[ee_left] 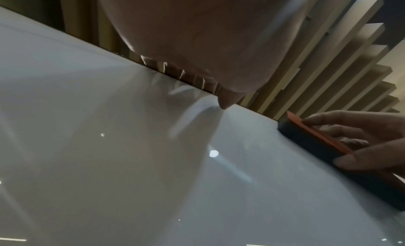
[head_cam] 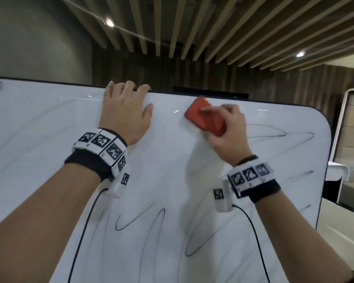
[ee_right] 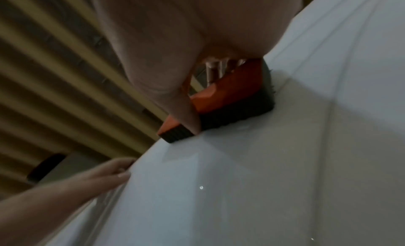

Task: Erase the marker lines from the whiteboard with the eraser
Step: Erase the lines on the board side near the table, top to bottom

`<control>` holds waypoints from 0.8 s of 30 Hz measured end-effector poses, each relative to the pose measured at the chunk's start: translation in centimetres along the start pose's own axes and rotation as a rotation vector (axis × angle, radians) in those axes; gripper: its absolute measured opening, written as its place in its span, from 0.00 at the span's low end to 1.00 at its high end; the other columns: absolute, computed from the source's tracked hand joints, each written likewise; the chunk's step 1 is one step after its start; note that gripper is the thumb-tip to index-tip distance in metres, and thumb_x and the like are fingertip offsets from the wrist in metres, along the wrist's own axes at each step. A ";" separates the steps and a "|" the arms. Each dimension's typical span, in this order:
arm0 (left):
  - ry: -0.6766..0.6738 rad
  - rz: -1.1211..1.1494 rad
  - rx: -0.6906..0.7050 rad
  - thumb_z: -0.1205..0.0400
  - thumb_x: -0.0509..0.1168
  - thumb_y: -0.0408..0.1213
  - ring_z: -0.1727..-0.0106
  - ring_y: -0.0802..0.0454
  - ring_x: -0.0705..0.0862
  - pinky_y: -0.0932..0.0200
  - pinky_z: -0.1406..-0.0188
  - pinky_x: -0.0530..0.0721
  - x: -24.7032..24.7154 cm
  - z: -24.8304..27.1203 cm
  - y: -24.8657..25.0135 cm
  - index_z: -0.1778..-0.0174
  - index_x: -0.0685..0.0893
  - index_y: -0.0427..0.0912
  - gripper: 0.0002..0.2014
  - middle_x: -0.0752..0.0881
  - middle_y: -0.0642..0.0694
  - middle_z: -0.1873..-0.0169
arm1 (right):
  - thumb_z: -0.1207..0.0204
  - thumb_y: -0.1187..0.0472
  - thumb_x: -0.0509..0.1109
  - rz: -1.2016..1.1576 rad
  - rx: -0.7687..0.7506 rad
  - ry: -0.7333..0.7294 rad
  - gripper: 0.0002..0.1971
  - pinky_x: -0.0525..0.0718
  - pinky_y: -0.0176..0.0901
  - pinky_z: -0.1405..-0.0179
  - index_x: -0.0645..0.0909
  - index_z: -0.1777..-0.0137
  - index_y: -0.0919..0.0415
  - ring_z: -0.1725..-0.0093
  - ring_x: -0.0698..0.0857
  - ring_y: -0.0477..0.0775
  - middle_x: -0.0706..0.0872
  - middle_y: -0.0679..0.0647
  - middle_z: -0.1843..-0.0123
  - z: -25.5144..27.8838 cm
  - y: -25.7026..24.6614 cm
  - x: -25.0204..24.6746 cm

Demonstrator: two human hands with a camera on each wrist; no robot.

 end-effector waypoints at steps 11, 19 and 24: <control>0.031 0.002 0.042 0.15 0.52 0.47 0.35 0.29 0.77 0.31 0.19 0.64 0.2 0.1 -0.6 0.25 0.75 0.42 0.24 0.81 0.34 0.39 | 0.30 0.63 0.72 0.114 -0.404 -0.411 0.22 0.77 0.57 0.38 0.85 0.38 0.40 0.38 0.79 0.60 0.81 0.54 0.33 16.8 0.1 5.0; 0.096 0.023 -0.016 0.14 0.53 0.44 0.28 0.31 0.74 0.31 0.16 0.61 1.1 0.6 0.3 0.24 0.75 0.40 0.23 0.79 0.33 0.35 | 0.32 0.59 0.73 0.067 0.182 0.205 0.25 0.75 0.63 0.30 0.81 0.32 0.48 0.35 0.76 0.62 0.75 0.56 0.32 1.5 5.5 -3.1; 0.072 0.055 -0.015 0.15 0.55 0.50 0.27 0.32 0.74 0.30 0.18 0.63 0.9 0.6 0.1 0.25 0.75 0.41 0.26 0.79 0.33 0.35 | 0.26 0.60 0.74 0.197 -0.442 -0.367 0.20 0.75 0.60 0.33 0.83 0.34 0.43 0.33 0.77 0.62 0.78 0.56 0.31 14.4 1.5 3.5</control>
Point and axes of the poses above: each hand's wrist, its own z-axis away from the middle knuckle, its own x-axis out of the palm, y = z × x, the point moved 1 cm from there along -z, towards the middle knuckle
